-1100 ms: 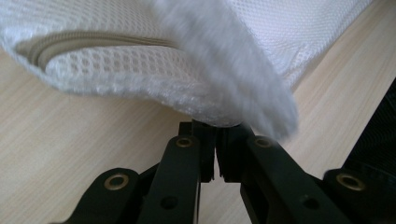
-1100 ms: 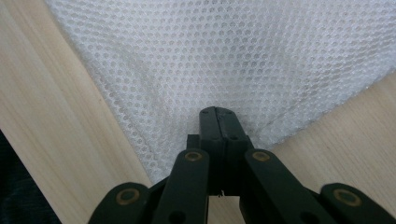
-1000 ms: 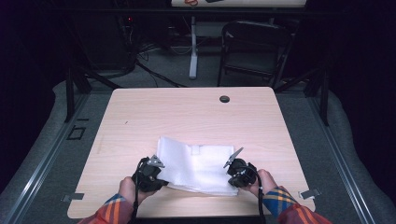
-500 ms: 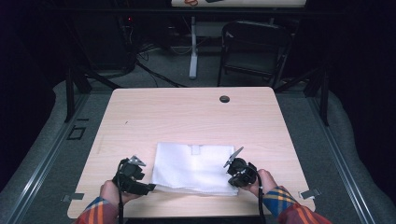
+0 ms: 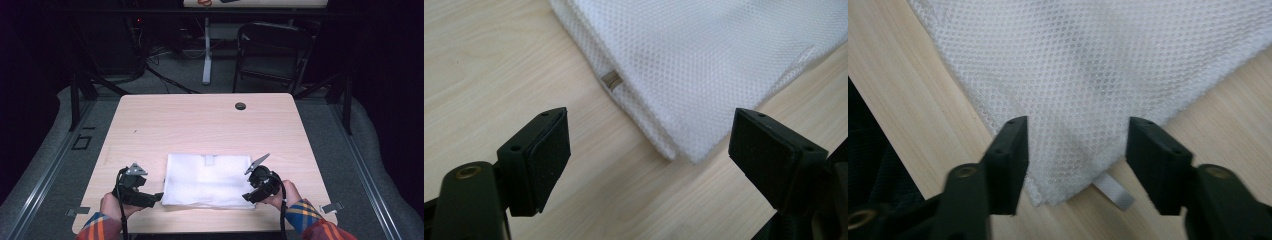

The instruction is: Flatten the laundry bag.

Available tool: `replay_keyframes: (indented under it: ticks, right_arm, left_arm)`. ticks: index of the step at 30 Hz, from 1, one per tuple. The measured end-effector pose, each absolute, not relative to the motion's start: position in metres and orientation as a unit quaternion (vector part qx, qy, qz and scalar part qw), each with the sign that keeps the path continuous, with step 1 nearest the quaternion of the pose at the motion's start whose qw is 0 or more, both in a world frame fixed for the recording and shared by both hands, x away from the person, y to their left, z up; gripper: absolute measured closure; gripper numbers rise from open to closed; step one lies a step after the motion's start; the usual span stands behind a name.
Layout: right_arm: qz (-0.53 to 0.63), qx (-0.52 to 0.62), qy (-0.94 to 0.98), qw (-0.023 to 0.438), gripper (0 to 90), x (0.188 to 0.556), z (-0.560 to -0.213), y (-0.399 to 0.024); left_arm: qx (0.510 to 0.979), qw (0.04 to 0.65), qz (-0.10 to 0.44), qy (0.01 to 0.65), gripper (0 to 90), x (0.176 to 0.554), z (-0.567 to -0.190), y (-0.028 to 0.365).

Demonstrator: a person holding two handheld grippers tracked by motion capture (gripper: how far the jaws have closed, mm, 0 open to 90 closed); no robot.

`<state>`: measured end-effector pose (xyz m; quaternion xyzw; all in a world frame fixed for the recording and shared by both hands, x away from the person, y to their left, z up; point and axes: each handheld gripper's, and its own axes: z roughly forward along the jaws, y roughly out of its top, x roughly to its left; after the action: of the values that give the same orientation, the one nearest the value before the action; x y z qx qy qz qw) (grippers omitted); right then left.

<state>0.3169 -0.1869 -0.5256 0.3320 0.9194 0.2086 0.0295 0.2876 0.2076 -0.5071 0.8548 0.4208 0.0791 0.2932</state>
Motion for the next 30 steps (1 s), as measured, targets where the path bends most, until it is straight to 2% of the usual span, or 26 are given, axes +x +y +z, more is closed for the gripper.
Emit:
replay_keyframes:
  ticks: [1,5,12,20,30]
  right_arm:
    - [0.211,0.332,0.919,0.031,28.3,0.316,-0.524,-0.189]
    - [0.218,0.342,0.913,0.04,14.8,0.312,-0.519,-0.193]
    - [0.231,0.35,0.907,0.049,7.1,0.307,-0.514,-0.201]
    - [0.238,0.354,0.903,0.054,6.6,0.307,-0.515,-0.207]
    - [0.226,0.348,0.909,0.048,11.2,0.308,-0.518,-0.202]
  left_arm:
    - [0.856,0.296,0.082,0.416,15.8,0.288,-0.506,0.205]
    - [0.862,0.303,0.082,0.399,15.2,0.29,-0.506,0.19]
    - [0.876,0.305,0.073,0.365,13.7,0.294,-0.509,0.164]
    - [0.905,0.291,0.049,0.305,18.0,0.3,-0.52,0.123]
    - [0.93,0.277,0.026,0.242,31.1,0.298,-0.532,0.081]
